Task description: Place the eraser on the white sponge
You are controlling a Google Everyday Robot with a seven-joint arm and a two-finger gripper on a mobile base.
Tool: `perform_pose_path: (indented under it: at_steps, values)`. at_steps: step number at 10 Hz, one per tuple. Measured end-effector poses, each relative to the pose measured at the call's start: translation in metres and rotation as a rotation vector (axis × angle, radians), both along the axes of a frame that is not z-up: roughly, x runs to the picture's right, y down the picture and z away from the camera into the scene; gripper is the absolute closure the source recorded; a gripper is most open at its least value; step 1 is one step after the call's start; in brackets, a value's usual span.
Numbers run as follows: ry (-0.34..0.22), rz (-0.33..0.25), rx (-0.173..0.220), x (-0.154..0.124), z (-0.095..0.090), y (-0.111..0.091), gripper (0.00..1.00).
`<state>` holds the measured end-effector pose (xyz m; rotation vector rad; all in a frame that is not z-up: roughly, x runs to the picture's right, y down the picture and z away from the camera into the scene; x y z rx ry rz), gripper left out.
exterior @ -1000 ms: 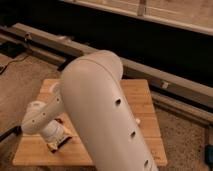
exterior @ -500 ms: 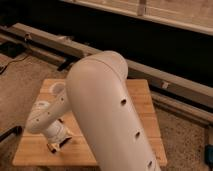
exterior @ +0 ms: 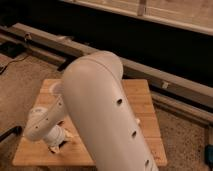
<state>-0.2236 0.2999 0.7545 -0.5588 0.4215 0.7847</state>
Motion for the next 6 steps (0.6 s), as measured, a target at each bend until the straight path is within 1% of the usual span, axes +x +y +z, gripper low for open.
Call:
perform_pose_path:
  at_steps: [2,6]
  values:
    - [-0.002,0.006,0.031,-0.007,-0.003,0.000,0.35]
    - [-0.011,0.013,0.063,-0.020,-0.007,-0.004,0.35]
